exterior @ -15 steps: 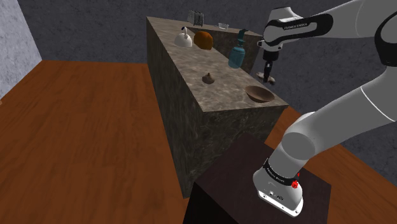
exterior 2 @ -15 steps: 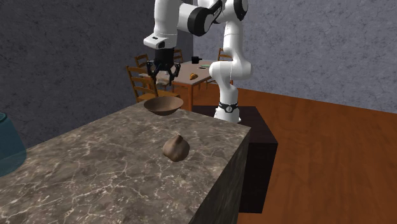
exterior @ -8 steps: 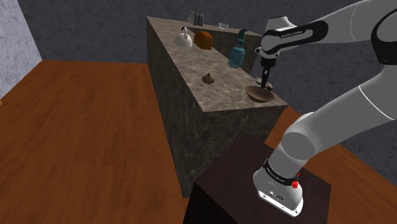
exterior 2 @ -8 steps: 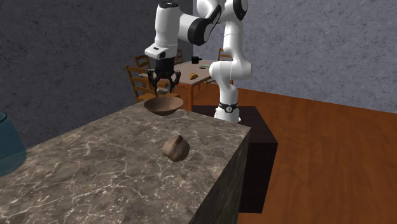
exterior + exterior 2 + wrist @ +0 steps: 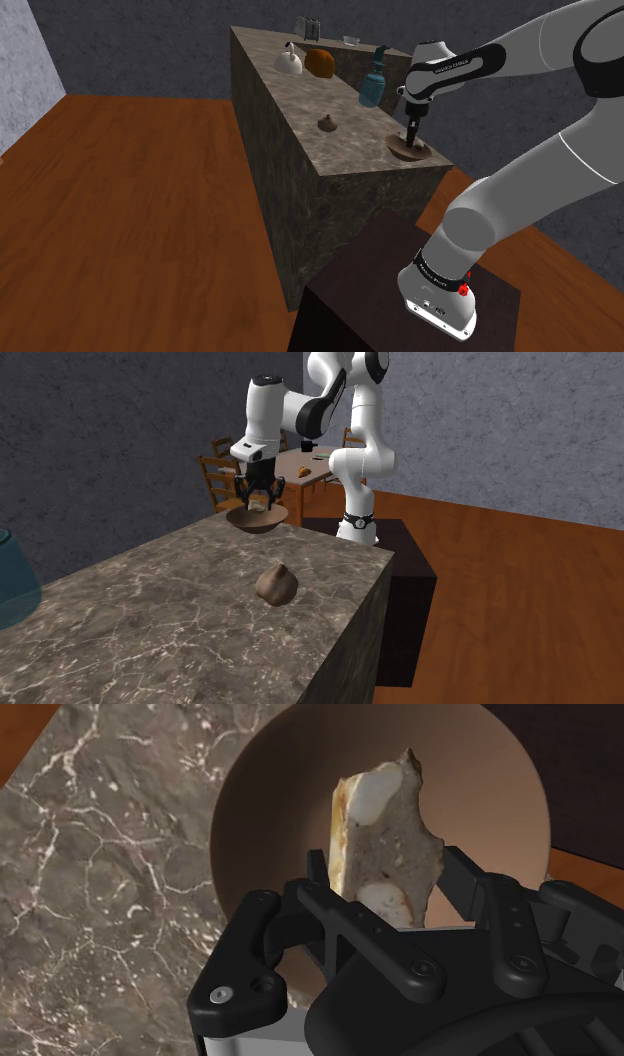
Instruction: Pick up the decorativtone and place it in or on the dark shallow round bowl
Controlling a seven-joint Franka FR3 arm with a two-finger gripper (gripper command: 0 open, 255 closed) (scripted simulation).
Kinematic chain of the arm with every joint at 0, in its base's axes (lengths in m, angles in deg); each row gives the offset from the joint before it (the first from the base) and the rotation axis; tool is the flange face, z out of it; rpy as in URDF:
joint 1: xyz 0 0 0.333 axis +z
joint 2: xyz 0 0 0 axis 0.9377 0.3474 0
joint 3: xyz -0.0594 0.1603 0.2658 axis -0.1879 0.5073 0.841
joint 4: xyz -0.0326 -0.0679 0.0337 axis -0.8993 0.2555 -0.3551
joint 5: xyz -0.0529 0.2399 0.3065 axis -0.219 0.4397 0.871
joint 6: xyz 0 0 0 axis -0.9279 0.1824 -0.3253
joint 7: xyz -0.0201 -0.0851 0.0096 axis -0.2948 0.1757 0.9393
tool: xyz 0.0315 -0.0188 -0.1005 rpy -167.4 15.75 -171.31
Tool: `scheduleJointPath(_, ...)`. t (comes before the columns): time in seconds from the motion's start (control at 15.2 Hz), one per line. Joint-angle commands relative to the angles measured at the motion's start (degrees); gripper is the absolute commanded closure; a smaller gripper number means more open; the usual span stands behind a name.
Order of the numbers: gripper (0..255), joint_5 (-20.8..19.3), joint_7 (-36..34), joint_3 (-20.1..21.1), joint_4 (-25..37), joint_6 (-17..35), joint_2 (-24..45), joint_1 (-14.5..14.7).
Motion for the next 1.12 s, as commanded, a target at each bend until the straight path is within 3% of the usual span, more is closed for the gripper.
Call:
scheduleJointPath(0.0,255,0.0,0.0,-0.1,-0.1,0.3,0.1,0.0)
scheduleJointPath(0.33,255,0.0,0.0,-0.1,-0.1,0.3,0.1,0.0)
scheduleJointPath(0.4,0,0.0,0.0,-0.1,-0.1,0.3,0.1,0.0)
scheduleJointPath(0.73,0,0.0,0.0,-0.1,-0.1,0.3,0.1,0.0)
scheduleJointPath(1.06,0,1.3,0.1,2.6,4.8,-7.5,-2.5,0.7)
